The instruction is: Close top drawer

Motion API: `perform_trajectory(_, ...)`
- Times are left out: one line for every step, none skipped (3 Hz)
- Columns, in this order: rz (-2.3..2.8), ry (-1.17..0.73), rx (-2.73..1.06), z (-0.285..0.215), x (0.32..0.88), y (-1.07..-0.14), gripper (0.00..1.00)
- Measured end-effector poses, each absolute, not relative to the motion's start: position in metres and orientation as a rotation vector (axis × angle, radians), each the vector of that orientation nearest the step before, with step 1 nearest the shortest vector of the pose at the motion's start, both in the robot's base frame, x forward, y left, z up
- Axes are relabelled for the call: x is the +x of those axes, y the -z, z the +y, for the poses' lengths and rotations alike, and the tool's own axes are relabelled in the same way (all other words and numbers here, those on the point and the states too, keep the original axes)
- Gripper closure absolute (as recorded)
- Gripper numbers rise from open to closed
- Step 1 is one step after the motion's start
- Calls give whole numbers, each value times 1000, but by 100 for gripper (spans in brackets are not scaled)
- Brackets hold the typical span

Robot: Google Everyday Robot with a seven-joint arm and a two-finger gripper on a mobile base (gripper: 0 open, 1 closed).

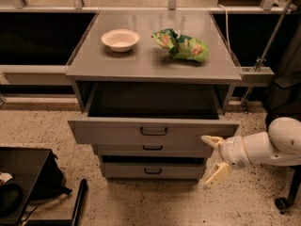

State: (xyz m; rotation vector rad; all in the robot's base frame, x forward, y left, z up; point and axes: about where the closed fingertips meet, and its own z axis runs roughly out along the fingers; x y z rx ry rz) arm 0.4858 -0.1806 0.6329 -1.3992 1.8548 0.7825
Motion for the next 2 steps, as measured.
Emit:
perform_trajectory(1851,-792,-1392,-182,490,-632,0)
perform_trajectory(1844,-820,-1357,-188,506,-630,0)
